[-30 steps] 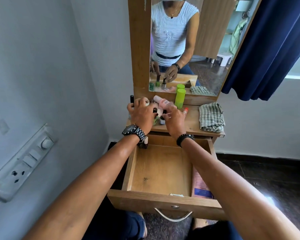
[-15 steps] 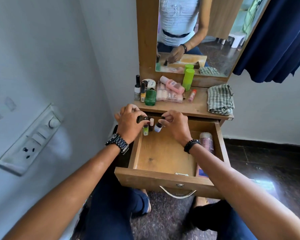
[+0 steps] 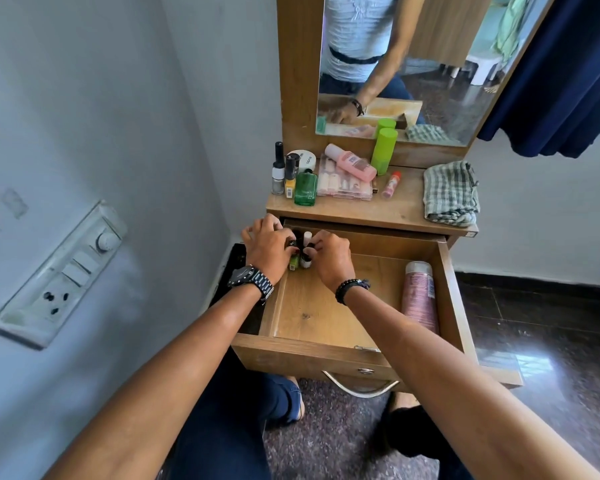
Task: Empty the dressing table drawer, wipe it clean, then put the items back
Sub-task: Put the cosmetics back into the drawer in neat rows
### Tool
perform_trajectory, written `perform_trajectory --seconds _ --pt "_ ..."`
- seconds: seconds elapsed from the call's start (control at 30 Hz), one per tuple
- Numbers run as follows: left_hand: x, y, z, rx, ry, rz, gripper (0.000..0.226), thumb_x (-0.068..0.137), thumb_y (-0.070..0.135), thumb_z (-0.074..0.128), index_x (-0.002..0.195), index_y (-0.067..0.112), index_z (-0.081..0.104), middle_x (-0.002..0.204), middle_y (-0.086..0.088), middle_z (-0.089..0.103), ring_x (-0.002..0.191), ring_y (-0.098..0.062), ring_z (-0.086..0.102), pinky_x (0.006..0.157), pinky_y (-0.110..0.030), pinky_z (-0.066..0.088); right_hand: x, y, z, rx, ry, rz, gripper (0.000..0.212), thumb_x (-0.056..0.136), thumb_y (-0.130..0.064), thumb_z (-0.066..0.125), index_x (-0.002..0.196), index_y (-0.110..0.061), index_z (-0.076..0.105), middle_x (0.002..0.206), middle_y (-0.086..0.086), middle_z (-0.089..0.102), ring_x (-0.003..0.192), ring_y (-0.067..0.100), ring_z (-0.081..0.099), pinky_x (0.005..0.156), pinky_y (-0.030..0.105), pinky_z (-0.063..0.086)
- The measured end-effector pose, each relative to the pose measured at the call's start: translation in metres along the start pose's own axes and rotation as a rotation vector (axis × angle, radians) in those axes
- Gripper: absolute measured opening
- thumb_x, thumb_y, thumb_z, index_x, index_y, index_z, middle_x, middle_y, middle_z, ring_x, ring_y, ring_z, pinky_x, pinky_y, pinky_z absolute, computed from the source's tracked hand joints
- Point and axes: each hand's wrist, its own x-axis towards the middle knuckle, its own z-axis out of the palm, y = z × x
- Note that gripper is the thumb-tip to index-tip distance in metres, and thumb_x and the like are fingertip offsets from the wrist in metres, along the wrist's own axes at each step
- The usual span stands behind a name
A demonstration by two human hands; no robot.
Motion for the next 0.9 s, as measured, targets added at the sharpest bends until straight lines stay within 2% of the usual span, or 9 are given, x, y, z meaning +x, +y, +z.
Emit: perform_trajectory --seconds 0.27,0.37,0.63,0.77,0.9 --pt "0.002 0.003 0.001 -0.004 -0.018 -0.006 0.031 0.080 0.030 0.068 0.110 0.024 0.062 0.116 -0.001 0.047 0.113 -0.021 0.040 0.093 -0.037 0.029 0.001 0.000 0.001 0.004 -0.044 -0.034 0.017 0.085 -0.002 0.061 0.099 -0.011 0.063 0.092 0.009 0.069 0.084 0.019 0.067 0.078 0.035 0.058" --pt "0.002 0.003 -0.005 -0.045 0.012 0.003 0.031 0.080 0.027 0.068 0.110 0.023 0.062 0.118 -0.001 0.047 0.114 -0.022 0.040 0.093 -0.035 0.028 0.000 0.002 -0.007 0.034 -0.029 -0.030 0.017 0.084 0.001 0.060 0.096 -0.011 0.065 0.086 0.006 0.070 0.080 0.016 0.067 0.078 0.034 0.058" --pt "0.019 0.007 -0.035 -0.126 0.193 0.024 0.031 0.082 0.030 0.065 0.111 0.020 0.061 0.111 -0.003 0.052 0.107 -0.022 0.045 0.089 -0.032 0.032 0.015 -0.028 -0.047 0.171 0.057 -0.103 0.009 0.086 -0.003 0.063 0.093 -0.009 0.063 0.077 -0.004 0.062 0.067 0.001 0.056 0.058 0.006 0.045" --pt "0.037 0.012 -0.044 -0.153 0.244 0.002 0.034 0.084 0.030 0.063 0.117 0.019 0.056 0.113 -0.005 0.052 0.108 -0.023 0.046 0.088 -0.033 0.034 0.034 -0.047 -0.050 0.178 0.116 -0.174 0.012 0.085 -0.002 0.063 0.097 -0.007 0.064 0.088 0.002 0.064 0.078 0.008 0.058 0.068 0.012 0.049" --pt "0.060 0.012 -0.054 -0.157 0.248 -0.059 0.042 0.087 0.029 0.059 0.126 0.019 0.050 0.118 -0.007 0.050 0.112 -0.024 0.045 0.092 -0.037 0.036 0.051 -0.062 -0.043 0.129 0.132 -0.190 0.019 0.083 -0.005 0.067 0.102 -0.006 0.064 0.095 0.006 0.066 0.085 0.014 0.060 0.081 0.028 0.054"
